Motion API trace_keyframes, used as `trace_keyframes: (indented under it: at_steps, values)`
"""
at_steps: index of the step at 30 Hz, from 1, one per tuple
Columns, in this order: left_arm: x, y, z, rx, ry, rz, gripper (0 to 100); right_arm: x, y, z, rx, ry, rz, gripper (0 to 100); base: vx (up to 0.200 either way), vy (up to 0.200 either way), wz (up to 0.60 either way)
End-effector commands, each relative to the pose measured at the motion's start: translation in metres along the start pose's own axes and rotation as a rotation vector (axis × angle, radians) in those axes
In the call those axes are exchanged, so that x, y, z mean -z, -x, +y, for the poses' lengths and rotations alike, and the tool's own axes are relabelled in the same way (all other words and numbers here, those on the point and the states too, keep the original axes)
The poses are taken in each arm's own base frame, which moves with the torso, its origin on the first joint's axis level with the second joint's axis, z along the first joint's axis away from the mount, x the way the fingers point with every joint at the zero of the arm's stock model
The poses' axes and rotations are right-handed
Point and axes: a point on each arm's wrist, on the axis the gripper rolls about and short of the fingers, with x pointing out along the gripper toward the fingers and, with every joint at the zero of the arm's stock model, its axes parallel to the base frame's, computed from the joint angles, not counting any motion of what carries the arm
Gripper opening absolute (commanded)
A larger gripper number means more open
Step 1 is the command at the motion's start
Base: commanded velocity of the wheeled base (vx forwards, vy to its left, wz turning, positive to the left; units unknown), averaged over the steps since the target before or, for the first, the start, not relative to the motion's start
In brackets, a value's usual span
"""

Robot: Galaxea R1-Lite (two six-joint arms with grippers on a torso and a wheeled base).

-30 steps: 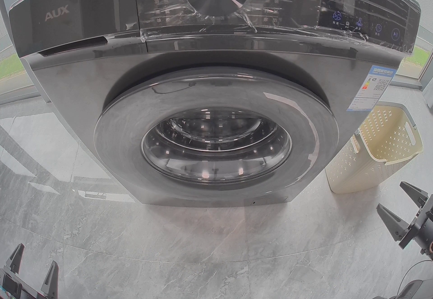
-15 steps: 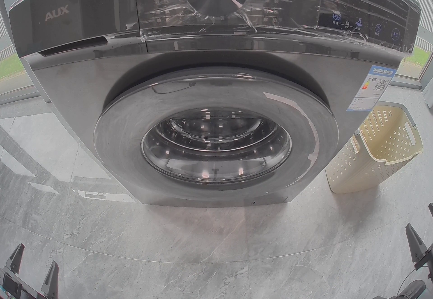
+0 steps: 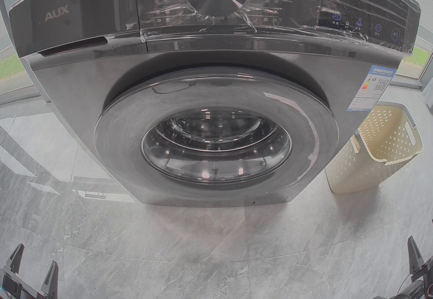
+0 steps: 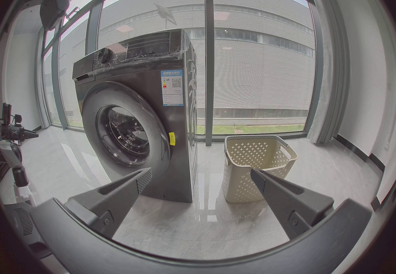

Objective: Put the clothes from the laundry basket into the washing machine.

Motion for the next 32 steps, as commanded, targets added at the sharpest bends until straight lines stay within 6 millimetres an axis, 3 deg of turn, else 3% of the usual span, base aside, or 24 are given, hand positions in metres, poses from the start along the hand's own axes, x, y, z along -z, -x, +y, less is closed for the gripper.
trace_keyframes:
  at_steps: [1, 9, 32]
  values:
    - [0.004, 0.000, 0.000, 0.000, 0.002, 0.001, 100, 0.007, 0.004, 0.001, 0.013, -0.004, -0.020, 100, 0.000, 0.000, 0.00]
    - [0.004, 0.000, 0.000, 0.000, 0.002, 0.001, 100, 0.021, 0.004, 0.000, 0.047, -0.028, 0.120, 100, 0.000, 0.000, 0.00]
    - [0.005, 0.000, 0.000, -0.009, -0.008, 0.000, 100, 0.021, 0.004, 0.000, 0.043, -0.028, 0.120, 100, 0.000, 0.000, 0.00]
